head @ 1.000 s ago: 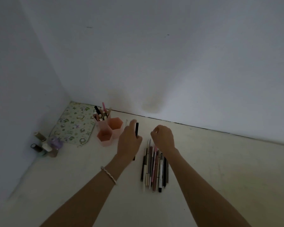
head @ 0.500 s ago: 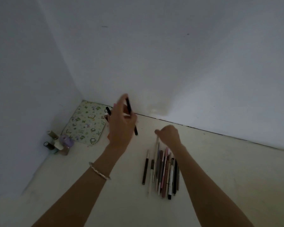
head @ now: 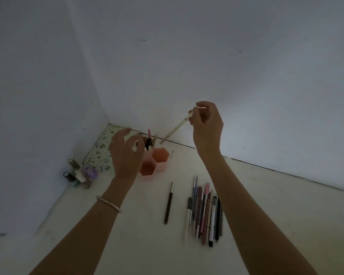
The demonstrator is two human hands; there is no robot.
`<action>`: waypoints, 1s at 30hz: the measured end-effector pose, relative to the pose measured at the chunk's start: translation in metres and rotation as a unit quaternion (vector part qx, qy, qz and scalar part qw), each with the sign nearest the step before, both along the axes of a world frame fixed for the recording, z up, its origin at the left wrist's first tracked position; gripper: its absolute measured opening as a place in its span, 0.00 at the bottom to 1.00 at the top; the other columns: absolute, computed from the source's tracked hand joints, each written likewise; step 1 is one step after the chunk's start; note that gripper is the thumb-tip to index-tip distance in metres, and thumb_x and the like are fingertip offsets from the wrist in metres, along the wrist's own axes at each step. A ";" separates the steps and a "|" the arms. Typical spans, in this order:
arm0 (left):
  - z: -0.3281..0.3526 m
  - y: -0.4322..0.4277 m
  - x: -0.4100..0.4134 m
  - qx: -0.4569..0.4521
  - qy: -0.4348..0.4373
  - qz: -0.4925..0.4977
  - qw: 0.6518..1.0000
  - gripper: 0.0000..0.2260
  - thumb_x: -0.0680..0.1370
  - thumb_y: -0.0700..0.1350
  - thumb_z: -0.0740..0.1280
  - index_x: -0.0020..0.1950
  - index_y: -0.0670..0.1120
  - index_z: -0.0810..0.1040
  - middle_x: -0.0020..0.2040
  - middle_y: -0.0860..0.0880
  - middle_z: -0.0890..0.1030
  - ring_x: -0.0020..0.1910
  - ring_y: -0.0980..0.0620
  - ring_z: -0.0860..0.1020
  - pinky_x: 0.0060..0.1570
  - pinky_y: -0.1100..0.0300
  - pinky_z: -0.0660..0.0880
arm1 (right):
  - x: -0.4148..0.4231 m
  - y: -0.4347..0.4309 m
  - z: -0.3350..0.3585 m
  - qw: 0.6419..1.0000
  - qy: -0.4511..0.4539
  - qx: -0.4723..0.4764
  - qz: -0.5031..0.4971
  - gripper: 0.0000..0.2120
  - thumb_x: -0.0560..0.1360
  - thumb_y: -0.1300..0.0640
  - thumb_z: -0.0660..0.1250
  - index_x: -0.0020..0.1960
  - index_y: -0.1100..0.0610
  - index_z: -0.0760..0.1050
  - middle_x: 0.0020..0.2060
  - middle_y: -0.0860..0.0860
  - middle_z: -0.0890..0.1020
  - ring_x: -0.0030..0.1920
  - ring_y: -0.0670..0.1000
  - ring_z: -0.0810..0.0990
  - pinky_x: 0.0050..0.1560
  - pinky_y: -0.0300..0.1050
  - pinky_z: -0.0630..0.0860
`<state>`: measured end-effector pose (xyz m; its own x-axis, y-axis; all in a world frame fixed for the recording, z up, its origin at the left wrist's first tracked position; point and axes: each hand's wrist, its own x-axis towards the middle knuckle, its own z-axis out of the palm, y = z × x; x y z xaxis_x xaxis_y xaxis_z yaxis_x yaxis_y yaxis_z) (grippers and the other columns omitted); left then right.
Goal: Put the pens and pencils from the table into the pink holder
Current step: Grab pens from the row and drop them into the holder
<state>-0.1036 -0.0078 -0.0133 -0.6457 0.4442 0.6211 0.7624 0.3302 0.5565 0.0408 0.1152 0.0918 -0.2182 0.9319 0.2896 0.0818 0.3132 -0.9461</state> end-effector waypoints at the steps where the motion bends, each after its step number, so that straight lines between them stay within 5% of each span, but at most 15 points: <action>1: 0.001 -0.003 -0.002 0.020 0.010 0.017 1.000 0.07 0.75 0.38 0.67 0.49 0.39 0.84 0.53 0.38 0.80 0.55 0.38 0.78 0.56 0.44 0.74 | -0.006 -0.005 0.001 1.000 0.022 0.010 0.004 0.05 0.78 0.60 0.64 0.53 0.55 0.76 0.41 0.50 0.84 0.40 0.46 0.83 0.44 0.40 0.80; 6: 0.018 -0.009 -0.012 0.046 -0.070 0.023 0.996 0.12 0.76 0.34 0.61 0.56 0.39 0.80 0.53 0.41 0.80 0.55 0.41 0.75 0.59 0.50 0.71 | -0.037 -0.026 -0.009 0.994 -0.005 0.103 0.026 0.07 0.80 0.59 0.63 0.55 0.58 0.77 0.44 0.49 0.83 0.44 0.46 0.82 0.48 0.38 0.79; 9: 0.023 -0.010 -0.011 0.065 -0.107 0.001 0.992 0.12 0.76 0.33 0.61 0.57 0.40 0.78 0.53 0.43 0.78 0.52 0.45 0.77 0.54 0.54 0.74 | -0.049 -0.034 -0.030 0.974 -0.102 0.190 0.068 0.08 0.80 0.60 0.62 0.57 0.60 0.77 0.46 0.52 0.83 0.45 0.49 0.81 0.50 0.42 0.79; 13: 0.026 -0.008 0.011 0.053 -0.155 -0.024 0.986 0.12 0.75 0.35 0.61 0.56 0.44 0.76 0.52 0.51 0.76 0.45 0.58 0.73 0.47 0.73 0.70 | -0.056 -0.038 -0.063 0.913 -0.277 0.248 0.168 0.11 0.81 0.61 0.60 0.59 0.61 0.78 0.52 0.56 0.82 0.53 0.56 0.79 0.57 0.46 0.73; 15: 0.026 -0.009 0.033 0.042 -0.193 -0.048 0.979 0.10 0.73 0.39 0.60 0.52 0.51 0.71 0.47 0.55 0.74 0.39 0.60 0.71 0.40 0.68 0.71 | -0.049 -0.036 -0.070 0.926 -0.270 0.218 0.149 0.15 0.81 0.63 0.58 0.64 0.60 0.76 0.57 0.56 0.81 0.58 0.54 0.76 0.61 0.44 0.70; 19: -0.003 -0.015 0.085 -0.101 -0.162 -0.189 0.963 0.08 0.74 0.44 0.60 0.46 0.57 0.65 0.39 0.58 0.70 0.34 0.60 0.71 0.33 0.68 0.69 | -0.019 -0.022 -0.063 0.975 -0.192 0.109 0.032 0.17 0.77 0.67 0.58 0.64 0.57 0.74 0.51 0.51 0.80 0.50 0.48 0.78 0.53 0.43 0.76; 23: -0.059 -0.020 0.114 -0.433 -0.079 -0.130 0.888 0.22 0.80 0.53 0.62 0.70 0.45 0.61 0.59 0.46 0.73 0.52 0.50 0.77 0.45 0.59 0.76 | 0.021 -0.005 -0.061 0.980 -0.190 0.064 -0.003 0.15 0.77 0.67 0.58 0.59 0.57 0.76 0.47 0.49 0.81 0.42 0.48 0.78 0.47 0.45 0.78; 25: -0.073 -0.023 0.118 -0.502 -0.087 -0.106 0.854 0.26 0.82 0.51 0.60 0.76 0.44 0.55 0.64 0.44 0.71 0.58 0.48 0.76 0.52 0.57 0.75 | 0.039 -0.002 -0.065 0.980 -0.191 0.055 -0.013 0.12 0.79 0.65 0.58 0.57 0.58 0.78 0.46 0.50 0.82 0.41 0.48 0.79 0.46 0.45 0.79; 28: -0.069 -0.014 0.118 -0.488 -0.100 -0.149 0.854 0.24 0.84 0.43 0.55 0.79 0.45 0.52 0.63 0.44 0.74 0.57 0.48 0.78 0.56 0.57 0.76 | 0.060 0.002 -0.078 0.973 -0.227 0.027 -0.016 0.12 0.79 0.64 0.58 0.55 0.58 0.78 0.47 0.50 0.83 0.42 0.48 0.79 0.46 0.43 0.78; 30: -0.050 0.000 0.116 -0.363 -0.190 -0.181 0.894 0.22 0.82 0.41 0.60 0.75 0.48 0.59 0.54 0.46 0.78 0.47 0.51 0.80 0.49 0.58 0.79 | 0.069 0.006 -0.090 0.956 -0.292 -0.013 -0.010 0.11 0.77 0.64 0.59 0.54 0.58 0.79 0.45 0.50 0.81 0.40 0.48 0.76 0.44 0.43 0.74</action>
